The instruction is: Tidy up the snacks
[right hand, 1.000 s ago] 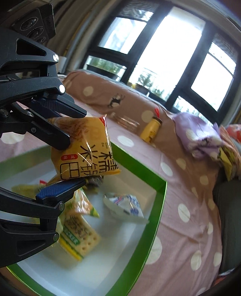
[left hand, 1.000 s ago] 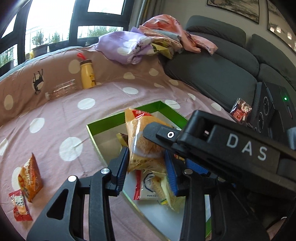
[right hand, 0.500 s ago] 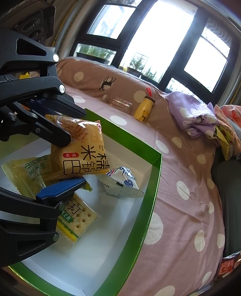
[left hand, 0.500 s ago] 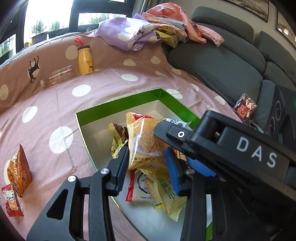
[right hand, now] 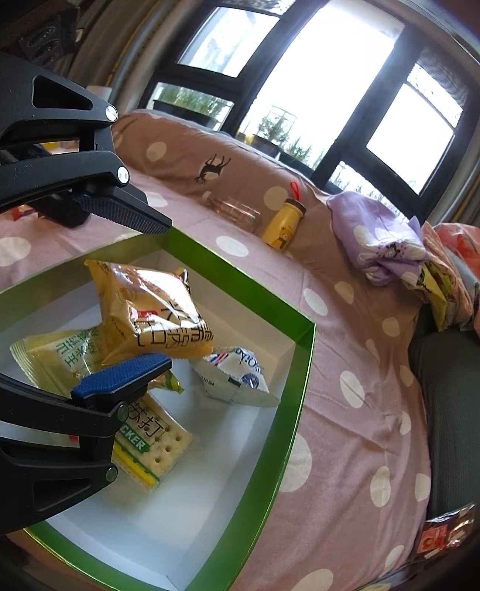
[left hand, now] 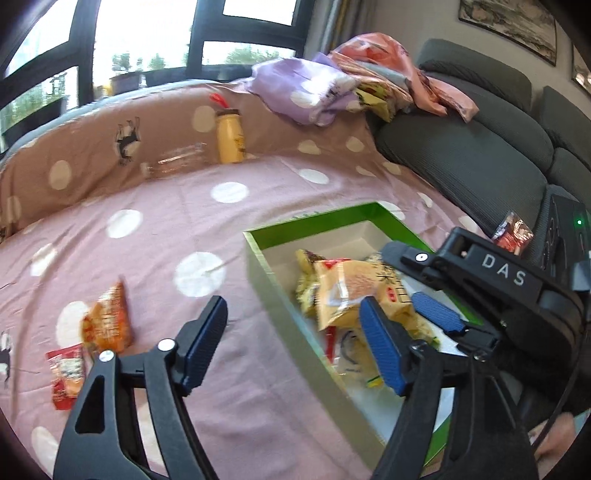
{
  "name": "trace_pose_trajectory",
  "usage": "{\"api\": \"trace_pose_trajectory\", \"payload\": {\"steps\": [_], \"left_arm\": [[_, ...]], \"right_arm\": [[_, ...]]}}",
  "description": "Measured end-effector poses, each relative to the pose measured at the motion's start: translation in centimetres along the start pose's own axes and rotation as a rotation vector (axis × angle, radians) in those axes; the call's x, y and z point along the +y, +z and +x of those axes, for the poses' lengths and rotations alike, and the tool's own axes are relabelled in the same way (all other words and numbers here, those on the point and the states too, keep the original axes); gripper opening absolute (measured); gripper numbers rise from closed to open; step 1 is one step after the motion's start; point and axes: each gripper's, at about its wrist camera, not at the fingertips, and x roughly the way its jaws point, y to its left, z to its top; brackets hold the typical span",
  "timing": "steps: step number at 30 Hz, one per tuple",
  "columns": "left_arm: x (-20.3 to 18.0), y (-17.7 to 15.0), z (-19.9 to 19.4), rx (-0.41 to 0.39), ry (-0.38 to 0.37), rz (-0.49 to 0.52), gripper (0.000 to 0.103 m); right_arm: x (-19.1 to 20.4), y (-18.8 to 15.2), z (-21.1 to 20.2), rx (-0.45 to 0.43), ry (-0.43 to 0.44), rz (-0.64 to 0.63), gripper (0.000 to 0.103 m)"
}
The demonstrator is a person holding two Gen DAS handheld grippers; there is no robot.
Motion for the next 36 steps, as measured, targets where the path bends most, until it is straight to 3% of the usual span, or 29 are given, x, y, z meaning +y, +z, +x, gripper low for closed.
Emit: {"api": "trace_pose_trajectory", "payload": {"steps": [5, 14, 16, 19, 22, 27, 31, 36], "left_arm": [[4.6, -1.7, -2.7, -0.022, 0.111, -0.087, 0.083], [14.2, -5.0, -5.7, 0.008, 0.285, -0.358, 0.084], [15.9, -5.0, -6.5, 0.003, 0.276, -0.404, 0.085], [17.9, -5.4, -8.0, -0.031, 0.289, -0.468, 0.098], [19.2, -5.8, -9.1, -0.047, 0.342, -0.497, 0.098], [21.4, -6.7, -9.2, 0.007, 0.395, -0.546, 0.098], [23.2, -7.5, -9.6, 0.022, 0.414, -0.591, 0.098], [25.0, -9.0, -7.9, 0.129, 0.399, -0.608, 0.098]], "right_arm": [[1.6, -0.8, -0.2, -0.006, 0.029, -0.048, 0.074], [6.1, -3.7, 0.4, 0.050, 0.106, -0.197, 0.074], [7.4, -4.7, 1.0, 0.098, 0.144, -0.233, 0.075], [9.1, -6.4, 1.8, 0.173, 0.207, -0.284, 0.080], [10.7, -8.1, 2.5, 0.213, 0.226, -0.344, 0.081], [12.6, -10.8, 4.1, 0.292, 0.239, -0.406, 0.087], [13.7, -13.3, 6.2, 0.412, 0.288, -0.419, 0.089], [14.8, -16.0, 8.5, 0.516, 0.299, -0.427, 0.089]]}}
